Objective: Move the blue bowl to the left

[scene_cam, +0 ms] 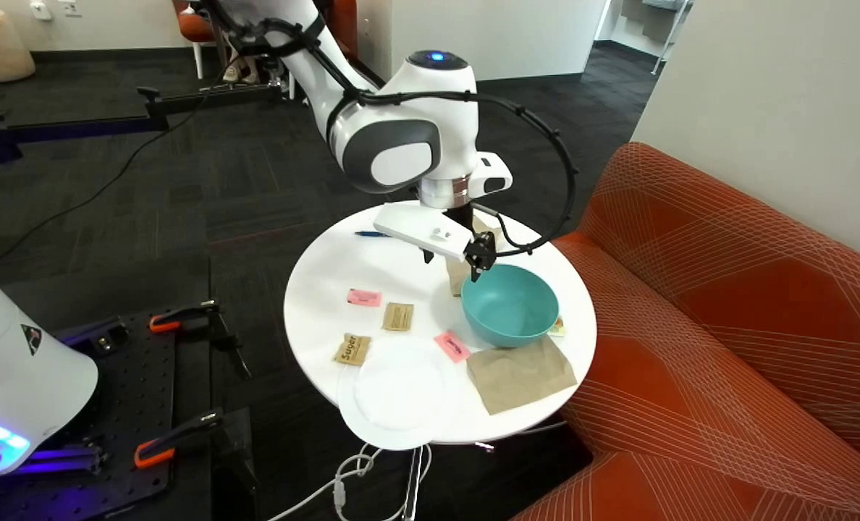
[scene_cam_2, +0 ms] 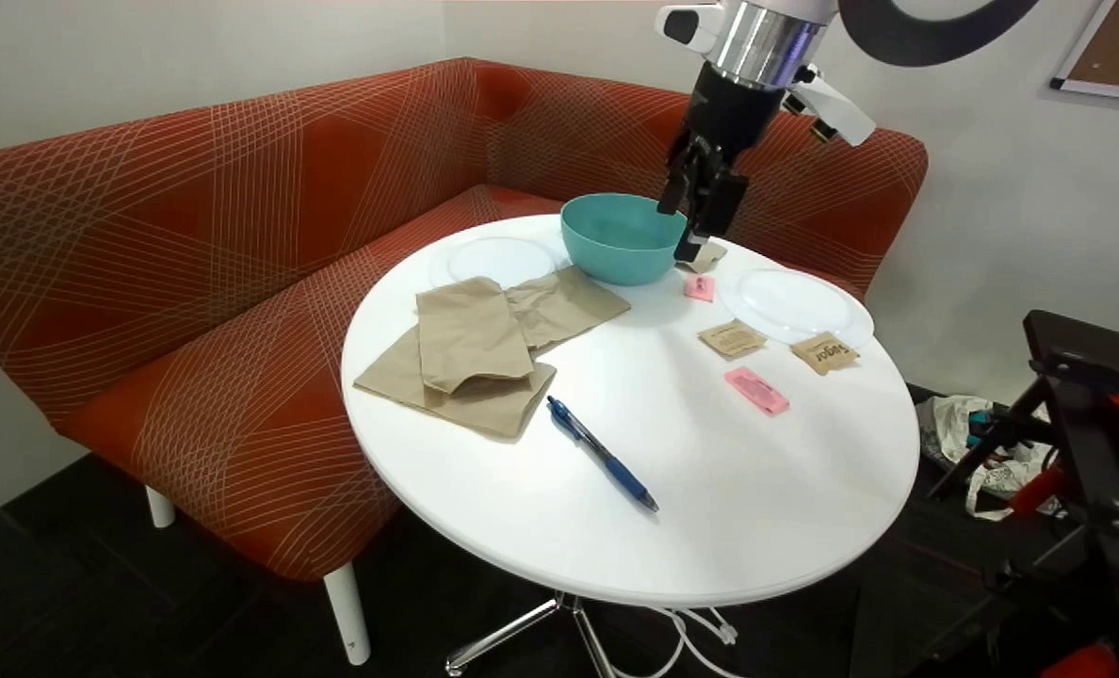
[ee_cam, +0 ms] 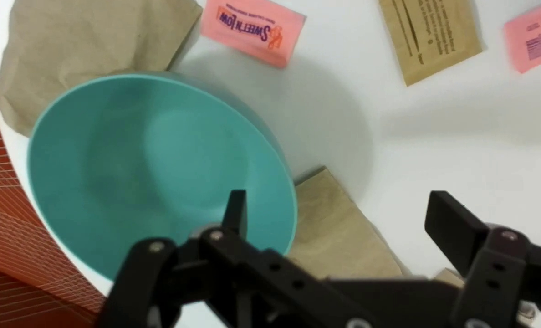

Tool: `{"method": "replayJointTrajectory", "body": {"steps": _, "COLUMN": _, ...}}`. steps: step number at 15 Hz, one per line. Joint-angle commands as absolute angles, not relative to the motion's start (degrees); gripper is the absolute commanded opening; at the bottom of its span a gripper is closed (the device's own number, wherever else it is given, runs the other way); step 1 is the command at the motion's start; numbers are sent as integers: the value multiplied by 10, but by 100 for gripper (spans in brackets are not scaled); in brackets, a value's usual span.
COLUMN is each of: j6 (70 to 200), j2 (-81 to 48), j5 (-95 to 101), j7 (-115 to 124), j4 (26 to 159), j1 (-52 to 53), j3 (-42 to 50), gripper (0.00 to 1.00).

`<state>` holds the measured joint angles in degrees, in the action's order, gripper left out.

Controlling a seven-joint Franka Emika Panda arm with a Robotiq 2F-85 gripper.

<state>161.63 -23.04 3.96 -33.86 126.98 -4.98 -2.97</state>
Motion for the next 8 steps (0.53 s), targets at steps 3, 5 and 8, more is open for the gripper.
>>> {"method": "replayJointTrajectory", "body": {"steps": 3, "j6": 1616, "j2": -285, "j5": 73, "j7": -339, "j4": 1214, "j1": -67, "j3": -39, "gripper": 100}}
{"method": "replayJointTrajectory", "body": {"steps": 5, "j6": 1610, "j2": -299, "j5": 83, "j7": -333, "j4": 1203, "j1": -63, "j3": -34, "gripper": 100}}
{"method": "replayJointTrajectory", "body": {"steps": 8, "j6": 1610, "j2": -318, "j5": 99, "j7": -322, "j4": 1188, "j1": -56, "j3": -26, "gripper": 100}}
